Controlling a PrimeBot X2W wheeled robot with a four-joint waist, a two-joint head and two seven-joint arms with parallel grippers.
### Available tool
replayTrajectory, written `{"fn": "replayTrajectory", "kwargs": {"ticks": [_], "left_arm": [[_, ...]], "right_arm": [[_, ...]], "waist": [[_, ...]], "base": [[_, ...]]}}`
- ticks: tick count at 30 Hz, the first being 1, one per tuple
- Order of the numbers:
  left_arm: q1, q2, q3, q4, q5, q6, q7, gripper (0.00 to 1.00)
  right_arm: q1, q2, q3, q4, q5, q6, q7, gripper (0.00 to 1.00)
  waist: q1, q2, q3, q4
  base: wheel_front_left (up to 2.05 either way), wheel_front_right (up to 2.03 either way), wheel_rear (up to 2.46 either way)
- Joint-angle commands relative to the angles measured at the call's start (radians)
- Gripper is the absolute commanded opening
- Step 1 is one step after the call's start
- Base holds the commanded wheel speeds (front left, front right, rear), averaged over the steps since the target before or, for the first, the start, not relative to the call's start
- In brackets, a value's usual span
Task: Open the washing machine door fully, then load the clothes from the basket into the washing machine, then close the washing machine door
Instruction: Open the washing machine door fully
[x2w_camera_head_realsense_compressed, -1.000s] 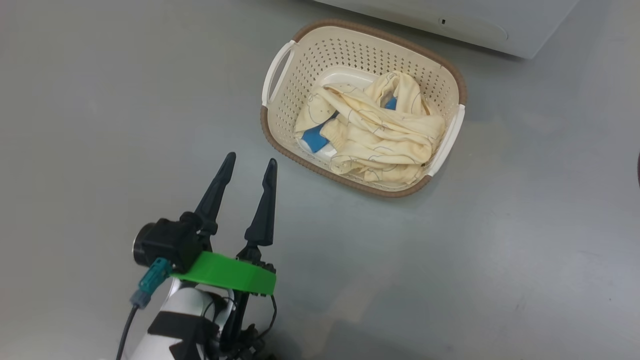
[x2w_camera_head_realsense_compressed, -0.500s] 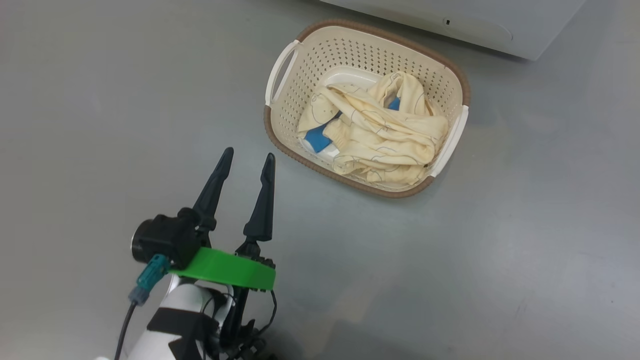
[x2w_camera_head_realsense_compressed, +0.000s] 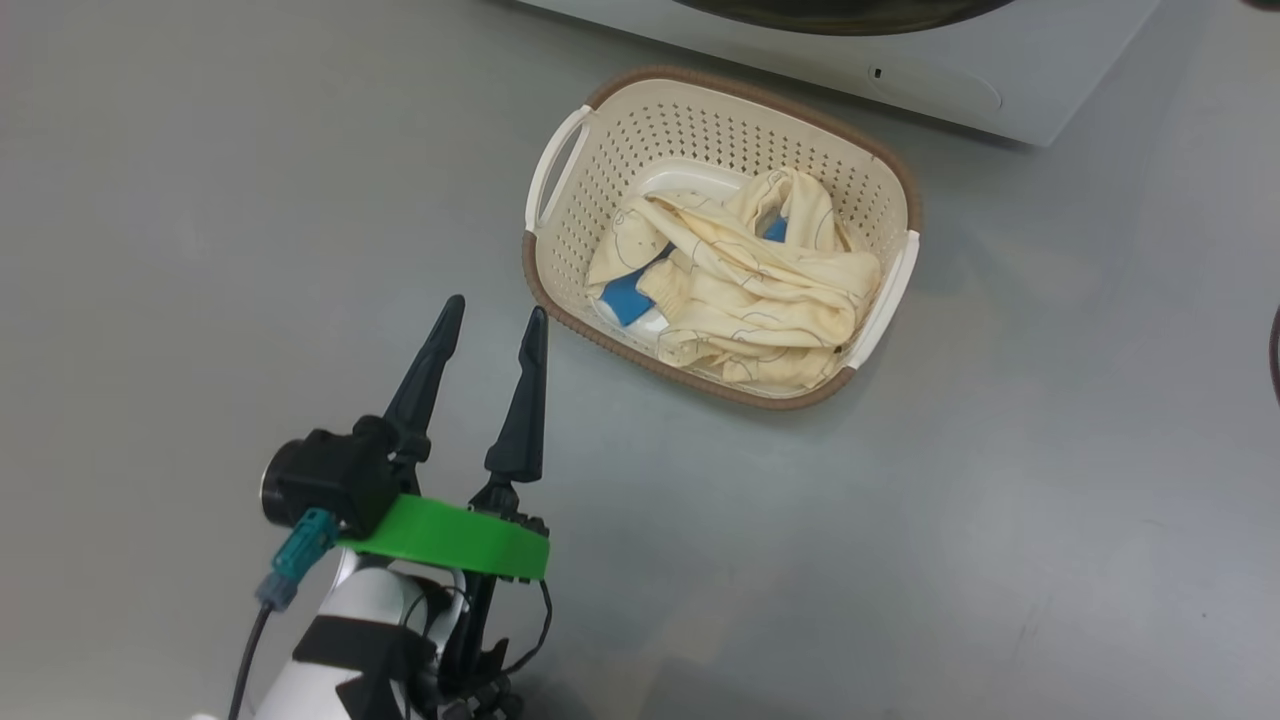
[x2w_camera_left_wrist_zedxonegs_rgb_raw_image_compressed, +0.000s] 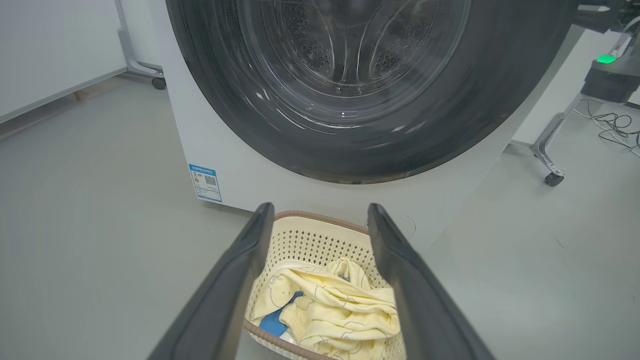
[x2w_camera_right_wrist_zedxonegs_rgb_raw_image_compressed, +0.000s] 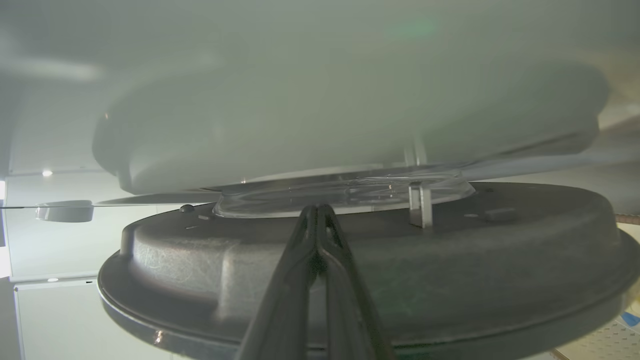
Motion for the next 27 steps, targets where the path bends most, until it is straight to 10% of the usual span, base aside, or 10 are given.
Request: {"fn": "replayTrajectory", "kwargs": {"ticks": [1,27], "left_arm": [[0.007,0.015,0.042,-0.026,0.009,0.002,-0.011,1.00],[0.049,0.015,0.046,-0.011,0.034,-0.006,-0.011,1.00]], "right_arm": [[-0.003,0.047,0.018,-0.024,-0.009,-0.002,0.020,0.00],[0.189,0.063,0.191,-0.053,0.182,-0.002,0.162,0.00]], "waist": [[0.0000,0.0000,-0.007,-0.002],[0.0000,0.0000,-0.116,-0.020]], "base": [[0.00,0.00,0.00],[0.00,0.00,0.00]]}}
